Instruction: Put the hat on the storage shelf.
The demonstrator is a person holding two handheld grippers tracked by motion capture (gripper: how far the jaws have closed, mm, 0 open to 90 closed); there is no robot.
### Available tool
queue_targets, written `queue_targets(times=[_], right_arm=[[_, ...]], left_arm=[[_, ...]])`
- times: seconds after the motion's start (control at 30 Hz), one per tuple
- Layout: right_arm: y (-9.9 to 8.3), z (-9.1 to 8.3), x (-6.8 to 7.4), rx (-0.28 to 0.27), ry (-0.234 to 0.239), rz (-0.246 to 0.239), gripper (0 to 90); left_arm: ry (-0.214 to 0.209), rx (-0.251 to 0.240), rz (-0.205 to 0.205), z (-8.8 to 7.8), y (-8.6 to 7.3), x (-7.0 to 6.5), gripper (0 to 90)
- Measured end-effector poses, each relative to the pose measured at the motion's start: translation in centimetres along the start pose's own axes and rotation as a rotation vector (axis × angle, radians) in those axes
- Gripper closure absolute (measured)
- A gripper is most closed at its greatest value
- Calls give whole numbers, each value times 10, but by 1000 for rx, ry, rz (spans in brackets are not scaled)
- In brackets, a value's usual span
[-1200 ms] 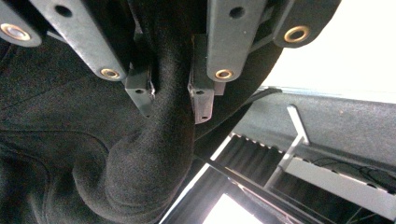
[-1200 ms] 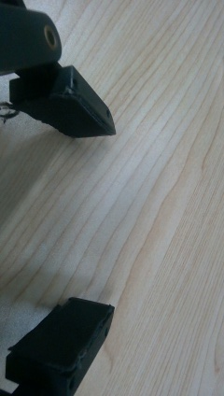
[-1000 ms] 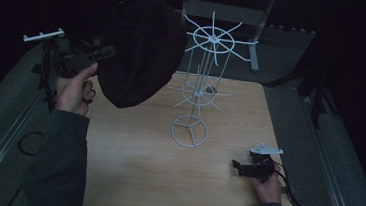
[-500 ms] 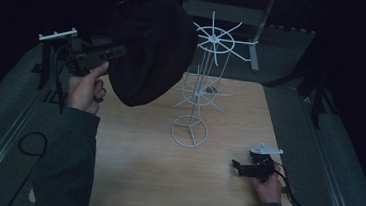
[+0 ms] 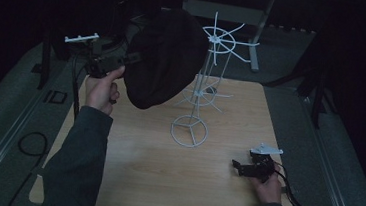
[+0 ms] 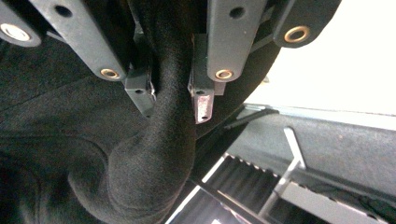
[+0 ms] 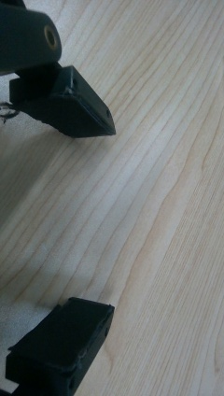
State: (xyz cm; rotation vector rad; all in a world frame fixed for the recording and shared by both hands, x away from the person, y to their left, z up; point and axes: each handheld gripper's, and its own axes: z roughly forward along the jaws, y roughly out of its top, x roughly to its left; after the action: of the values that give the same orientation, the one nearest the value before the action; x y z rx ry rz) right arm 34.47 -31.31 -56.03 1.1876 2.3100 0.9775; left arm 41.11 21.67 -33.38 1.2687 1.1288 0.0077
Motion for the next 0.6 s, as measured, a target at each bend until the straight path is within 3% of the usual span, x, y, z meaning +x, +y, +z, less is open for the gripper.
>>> queue_targets(times=[0.23, 0.6], right_arm=[[0, 0, 0, 0, 0, 1, 120], [0, 0, 0, -1, -1, 0, 120]], left_arm=[[64, 38, 2, 11, -6, 6, 773], [87, 87, 3, 22, -11, 5, 684]])
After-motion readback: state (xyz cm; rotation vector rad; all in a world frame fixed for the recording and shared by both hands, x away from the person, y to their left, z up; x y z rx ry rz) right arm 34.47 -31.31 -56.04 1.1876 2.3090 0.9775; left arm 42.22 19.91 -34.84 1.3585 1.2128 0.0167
